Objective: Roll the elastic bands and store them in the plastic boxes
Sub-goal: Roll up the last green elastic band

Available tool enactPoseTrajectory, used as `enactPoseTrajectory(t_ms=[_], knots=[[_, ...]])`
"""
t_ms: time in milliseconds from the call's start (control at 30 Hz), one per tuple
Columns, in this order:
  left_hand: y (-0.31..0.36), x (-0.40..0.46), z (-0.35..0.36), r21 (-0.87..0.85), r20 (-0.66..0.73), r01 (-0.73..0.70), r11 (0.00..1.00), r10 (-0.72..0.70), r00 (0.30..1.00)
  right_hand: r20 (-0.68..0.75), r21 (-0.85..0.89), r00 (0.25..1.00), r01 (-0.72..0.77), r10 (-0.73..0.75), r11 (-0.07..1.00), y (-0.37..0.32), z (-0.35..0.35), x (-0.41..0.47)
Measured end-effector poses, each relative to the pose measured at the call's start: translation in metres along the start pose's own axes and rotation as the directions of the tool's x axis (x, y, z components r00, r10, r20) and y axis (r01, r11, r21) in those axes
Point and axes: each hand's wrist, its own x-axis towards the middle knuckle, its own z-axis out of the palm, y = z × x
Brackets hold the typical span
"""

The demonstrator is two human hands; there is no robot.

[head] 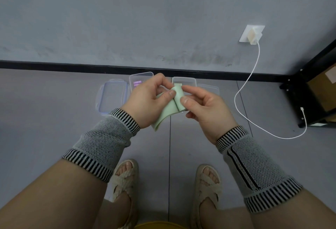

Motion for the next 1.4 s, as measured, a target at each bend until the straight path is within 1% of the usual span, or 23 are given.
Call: enactPoseTrajectory(t_ms=[133,200,300,433,533,633,700,800,900,1000,1100,1167,1300,1400], knots=[[-0.005,0.0,0.002,0.051,0.026,0.003,0.999,-0.004,1.0,0.08,-0.132,0.996,-0.022,0.033,0.991,-0.001,-0.004,-0.001],[-0.004,0.0,0.002,0.06,0.055,0.001,0.998,-0.005,0.998,0.092,-0.162,0.995,-0.015,0.03,0.987,-0.001,-0.005,-0.001],[-0.005,0.001,-0.001,0.055,0.097,0.036,0.998,-0.041,0.994,0.041,-0.108,0.998,-0.041,0.046,0.993,0.001,-0.006,0.001],[-0.005,0.002,-0.006,0.071,0.073,0.091,0.993,-0.097,0.993,-0.009,-0.036,0.997,-0.079,0.079,0.996,0.003,-0.007,0.004],[-0.001,0.001,-0.006,0.083,0.024,0.08,0.993,-0.083,0.996,-0.048,-0.004,0.996,-0.081,0.081,0.997,0.005,-0.003,0.006],[0.002,0.0,-0.004,0.067,0.007,0.045,0.997,-0.046,0.999,-0.111,0.005,0.992,-0.056,0.057,0.998,0.004,0.0,0.006],[0.002,0.001,-0.002,0.051,0.005,0.045,0.998,-0.045,0.999,-0.149,-0.021,0.988,-0.038,0.035,0.999,0.004,0.002,0.006],[0.0,0.001,0.002,0.087,-0.006,0.031,0.996,-0.031,1.0,-0.175,-0.083,0.985,-0.019,0.004,0.996,0.005,0.005,0.005],[-0.001,0.002,0.004,0.098,-0.011,0.032,0.995,-0.031,0.999,-0.185,-0.17,0.982,0.011,-0.043,0.985,0.006,0.006,0.005],[-0.002,0.003,0.007,0.056,-0.017,0.04,0.998,-0.039,0.999,-0.196,-0.23,0.977,0.038,-0.084,0.973,0.006,0.007,0.004],[-0.001,0.004,0.01,0.068,-0.031,0.05,0.996,-0.048,0.998,-0.188,-0.284,0.975,0.063,-0.12,0.957,0.004,0.008,0.002],[-0.001,0.004,0.009,0.05,-0.029,0.06,0.997,-0.059,0.998,-0.16,-0.253,0.981,0.063,-0.106,0.965,0.003,0.007,0.002],[-0.001,0.003,0.004,0.044,-0.01,0.073,0.996,-0.073,0.997,-0.057,-0.075,0.998,0.033,-0.037,0.997,0.001,-0.002,0.002],[-0.001,0.003,0.004,0.06,0.004,0.082,0.995,-0.083,0.997,0.004,-0.053,1.0,-0.005,0.005,0.999,0.002,-0.002,0.003]])
